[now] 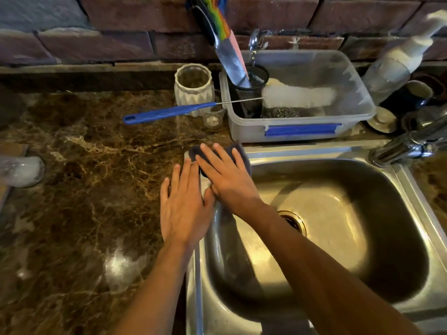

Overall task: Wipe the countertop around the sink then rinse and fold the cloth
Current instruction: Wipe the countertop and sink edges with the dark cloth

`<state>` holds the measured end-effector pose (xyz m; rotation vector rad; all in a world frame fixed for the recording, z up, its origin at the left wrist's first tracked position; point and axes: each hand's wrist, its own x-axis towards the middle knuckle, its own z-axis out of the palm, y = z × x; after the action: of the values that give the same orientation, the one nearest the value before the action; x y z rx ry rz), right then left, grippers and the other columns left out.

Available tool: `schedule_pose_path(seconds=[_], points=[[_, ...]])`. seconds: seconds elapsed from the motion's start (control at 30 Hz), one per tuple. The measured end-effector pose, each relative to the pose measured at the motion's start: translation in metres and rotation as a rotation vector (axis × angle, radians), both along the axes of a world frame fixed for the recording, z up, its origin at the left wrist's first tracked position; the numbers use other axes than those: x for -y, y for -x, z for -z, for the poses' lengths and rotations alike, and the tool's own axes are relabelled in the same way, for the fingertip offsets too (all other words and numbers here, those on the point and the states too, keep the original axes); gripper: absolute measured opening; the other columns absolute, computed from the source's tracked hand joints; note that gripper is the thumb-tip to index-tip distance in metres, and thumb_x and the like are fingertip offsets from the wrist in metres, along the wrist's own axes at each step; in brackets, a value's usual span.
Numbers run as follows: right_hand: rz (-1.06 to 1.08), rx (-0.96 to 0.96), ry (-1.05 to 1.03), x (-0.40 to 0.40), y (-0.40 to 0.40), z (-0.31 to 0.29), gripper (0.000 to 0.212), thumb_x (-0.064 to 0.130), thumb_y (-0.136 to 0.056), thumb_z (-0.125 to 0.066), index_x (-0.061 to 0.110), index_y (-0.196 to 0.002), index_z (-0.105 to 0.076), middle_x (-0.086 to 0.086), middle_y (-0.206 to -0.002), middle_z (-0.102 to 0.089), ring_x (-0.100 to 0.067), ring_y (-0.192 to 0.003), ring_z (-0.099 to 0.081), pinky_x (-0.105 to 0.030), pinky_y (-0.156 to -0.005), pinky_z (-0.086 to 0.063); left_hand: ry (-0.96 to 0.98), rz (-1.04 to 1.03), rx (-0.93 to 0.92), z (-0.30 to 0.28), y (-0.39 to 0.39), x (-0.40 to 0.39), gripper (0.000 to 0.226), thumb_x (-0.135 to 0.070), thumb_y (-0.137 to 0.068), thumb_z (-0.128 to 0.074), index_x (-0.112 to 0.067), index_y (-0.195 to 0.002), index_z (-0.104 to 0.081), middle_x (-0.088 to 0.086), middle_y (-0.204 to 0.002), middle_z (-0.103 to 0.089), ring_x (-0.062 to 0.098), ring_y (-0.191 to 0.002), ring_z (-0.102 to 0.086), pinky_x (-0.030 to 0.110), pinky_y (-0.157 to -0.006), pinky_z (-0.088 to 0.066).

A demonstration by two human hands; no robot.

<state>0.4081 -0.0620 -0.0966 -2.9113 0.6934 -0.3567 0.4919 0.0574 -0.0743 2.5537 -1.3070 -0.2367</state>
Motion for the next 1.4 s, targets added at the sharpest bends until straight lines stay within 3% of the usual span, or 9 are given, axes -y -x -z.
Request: schedule_pose_path(seconds=[0.13,0.3,0.5,0.63,0.83,0.97,1.13,1.23,1.4], points=[[0.090,-0.076,0.011,0.028,0.053,0.002,0.113,0.007,-0.070,-0.084,0.023,-0.159,-0.017,-0.006,-0.169,-0.011,-0.027,-0.155,-0.004,-0.050,-0.121,0.002,-0.027,0.014,-0.001,-0.004,-0.002,-0.002,0.070,-0.044,-0.100,-0.039,-0.025,-0.161,-0.011,-0.005,-0.170,-0.008,0.016,-0.156,-0.005,0.042,-0.126,-0.007],[0.441,0.157,-0.123,0.021,0.087,0.009,0.107,-0.010,-0.068,-0.079,0.012,-0.158,-0.024,-0.015,-0.167,-0.014,-0.035,-0.155,-0.004,-0.057,-0.121,-0.005,-0.050,0.024,-0.003,-0.007,-0.001,0.000,0.073,-0.048,-0.098,-0.044,-0.024,-0.160,-0.015,-0.004,-0.170,-0.009,0.018,-0.156,-0.007,0.043,-0.125,-0.007],[0.073,0.250,-0.175,-0.025,-0.003,0.011,0.060,0.004,-0.092,-0.062,0.011,-0.149,-0.045,-0.012,-0.163,-0.030,-0.031,-0.152,-0.020,-0.056,-0.123,-0.015,-0.015,-0.008,0.043,-0.007,0.003,0.001,0.073,-0.043,-0.098,-0.048,-0.019,-0.159,-0.016,0.001,-0.167,-0.022,0.021,-0.154,-0.019,0.045,-0.123,-0.017],[-0.039,0.137,-0.078,0.006,0.031,0.007,0.069,0.003,-0.089,-0.056,0.016,-0.154,-0.037,-0.011,-0.165,-0.026,-0.029,-0.154,-0.016,-0.048,-0.124,-0.008,-0.040,-0.006,0.040,-0.005,0.002,0.000,0.082,-0.043,-0.094,-0.058,-0.018,-0.159,-0.015,0.002,-0.167,-0.023,0.021,-0.154,-0.018,0.046,-0.123,-0.017],[0.353,0.026,-0.076,0.076,0.174,0.013,0.098,0.007,-0.081,-0.073,0.022,-0.160,-0.017,-0.011,-0.167,-0.007,-0.033,-0.155,-0.004,-0.069,-0.117,-0.021,-0.044,0.005,0.025,-0.006,0.001,0.000,0.082,-0.044,-0.094,-0.060,-0.021,-0.160,-0.016,-0.001,-0.168,-0.019,0.021,-0.155,-0.015,0.046,-0.123,-0.014],[0.749,-0.024,-0.136,0.097,0.223,-0.011,0.123,-0.010,-0.074,-0.075,0.020,-0.160,0.008,-0.012,-0.168,0.011,-0.032,-0.155,0.008,-0.056,-0.124,-0.003,-0.048,-0.008,0.033,-0.006,0.004,0.001,0.081,-0.043,-0.095,-0.059,-0.022,-0.159,-0.016,-0.001,-0.168,-0.017,0.021,-0.155,-0.015,0.048,-0.123,-0.015],[0.995,0.081,-0.226,0.093,0.173,-0.014,0.107,0.000,-0.085,-0.069,0.010,-0.160,0.006,-0.019,-0.167,0.012,-0.034,-0.154,0.010,-0.055,-0.125,-0.007,-0.033,-0.019,0.031,-0.008,0.004,0.000,0.078,-0.039,-0.093,-0.062,-0.021,-0.158,-0.023,0.001,-0.167,-0.021,0.022,-0.155,-0.017,0.050,-0.122,-0.017],[0.846,0.235,-0.286,0.065,0.126,-0.006,0.096,-0.002,-0.086,-0.068,0.008,-0.160,-0.007,-0.017,-0.167,0.000,-0.021,-0.152,-0.001,-0.050,-0.125,-0.016,-0.034,-0.019,0.027,-0.008,0.004,0.001,0.077,-0.040,-0.093,-0.062,-0.022,-0.157,-0.023,0.000,-0.168,-0.020,0.021,-0.155,-0.016,0.049,-0.123,-0.016],[0.390,0.112,-0.071,0.046,0.120,0.016,0.105,-0.016,-0.070,-0.074,0.007,-0.157,-0.020,-0.025,-0.164,-0.017,-0.042,-0.152,-0.012,-0.061,-0.120,-0.015,-0.021,-0.023,0.002,-0.007,0.002,0.001,0.077,-0.038,-0.092,-0.065,-0.024,-0.157,-0.025,-0.002,-0.167,-0.021,0.020,-0.155,-0.016,0.049,-0.123,-0.016]])
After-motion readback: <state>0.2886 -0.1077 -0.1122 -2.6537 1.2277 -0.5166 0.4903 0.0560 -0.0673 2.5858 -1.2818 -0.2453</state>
